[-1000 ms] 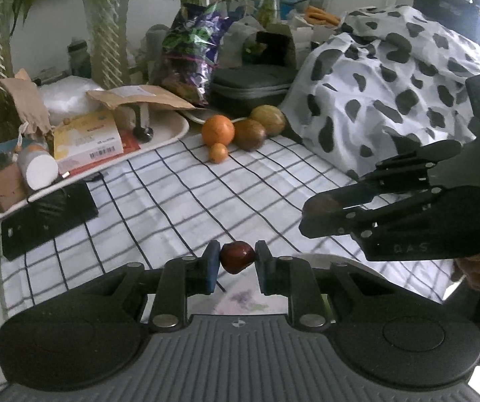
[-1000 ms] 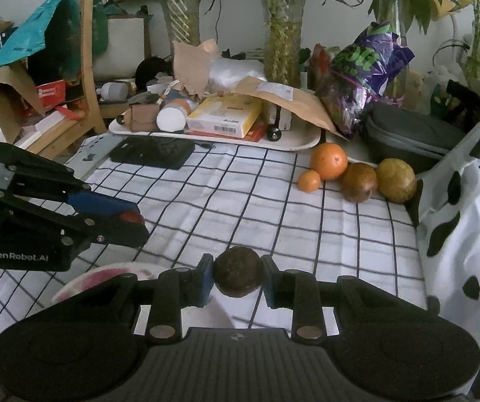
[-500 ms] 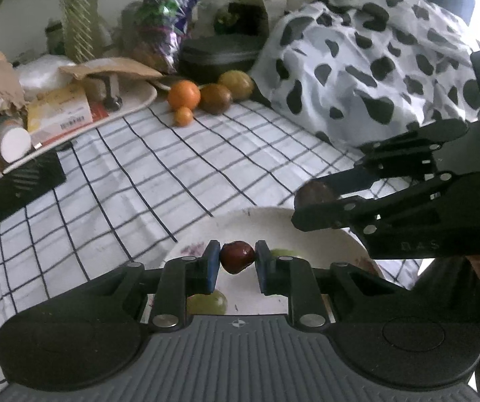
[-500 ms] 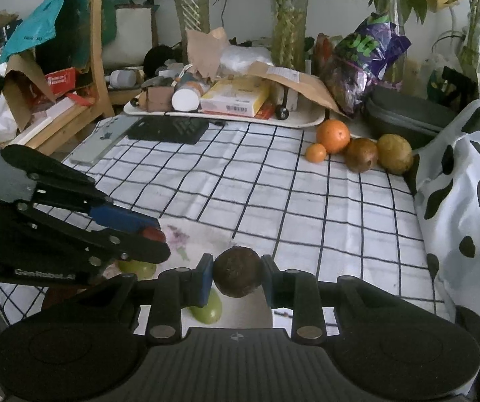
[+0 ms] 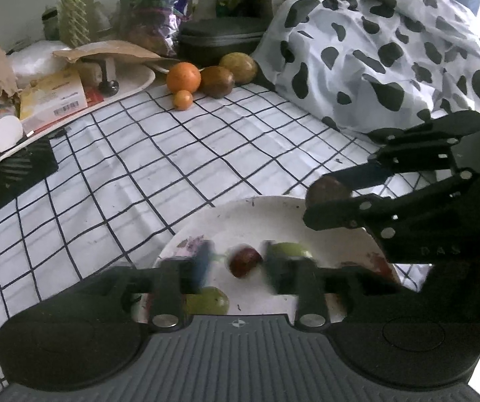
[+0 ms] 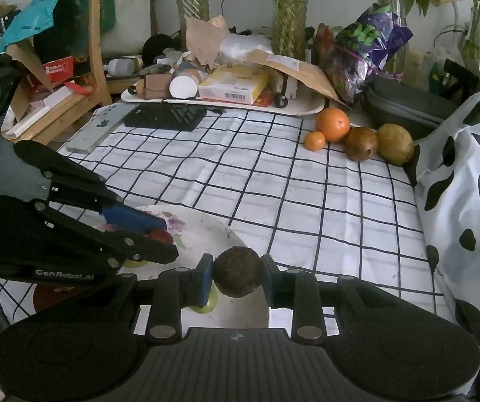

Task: Organize fruits
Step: 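Carry both fruits to the floral plate and open the left gripper on the red fruit, then lower the dark brown round fruit onto the plate and open the right gripper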

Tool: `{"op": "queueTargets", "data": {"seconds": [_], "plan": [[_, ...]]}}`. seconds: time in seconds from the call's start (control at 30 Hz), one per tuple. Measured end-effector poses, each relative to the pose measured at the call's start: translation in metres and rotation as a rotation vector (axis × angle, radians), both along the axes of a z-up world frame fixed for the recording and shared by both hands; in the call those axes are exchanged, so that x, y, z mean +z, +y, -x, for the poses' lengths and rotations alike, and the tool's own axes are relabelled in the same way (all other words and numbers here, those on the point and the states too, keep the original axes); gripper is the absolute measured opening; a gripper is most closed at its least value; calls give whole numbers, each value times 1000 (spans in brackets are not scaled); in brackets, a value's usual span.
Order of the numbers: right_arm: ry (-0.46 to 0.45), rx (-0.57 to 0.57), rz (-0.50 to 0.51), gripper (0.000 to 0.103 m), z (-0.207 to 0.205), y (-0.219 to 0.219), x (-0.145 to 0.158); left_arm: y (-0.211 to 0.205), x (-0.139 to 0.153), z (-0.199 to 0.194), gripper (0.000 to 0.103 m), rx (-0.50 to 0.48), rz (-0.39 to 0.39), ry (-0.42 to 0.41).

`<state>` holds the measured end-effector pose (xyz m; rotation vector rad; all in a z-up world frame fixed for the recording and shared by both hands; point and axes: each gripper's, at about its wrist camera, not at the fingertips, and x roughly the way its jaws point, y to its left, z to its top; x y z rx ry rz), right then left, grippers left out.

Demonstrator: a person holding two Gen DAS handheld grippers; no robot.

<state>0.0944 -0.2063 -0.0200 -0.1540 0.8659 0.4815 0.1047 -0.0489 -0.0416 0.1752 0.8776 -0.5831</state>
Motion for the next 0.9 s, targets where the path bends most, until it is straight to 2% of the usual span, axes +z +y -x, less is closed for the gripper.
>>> {"op": "queueTargets", "data": {"seconds": [0.03, 0.07, 0.5, 0.67, 0.9], "plan": [[1, -1, 1, 31, 0, 0, 0, 0, 1, 1, 77, 5, -1, -15], [1, -1, 1, 31, 0, 0, 0, 0, 3, 2, 78, 7, 0, -36], [11, -32, -24, 31, 2, -8, 1, 15, 21, 9, 78, 73, 14, -91], [27, -24, -51, 32, 12, -9, 3, 25, 27, 22, 78, 111, 18, -95], [59, 4, -76, 32, 26, -3, 3, 28, 28, 46, 78, 105, 3, -89]]}}
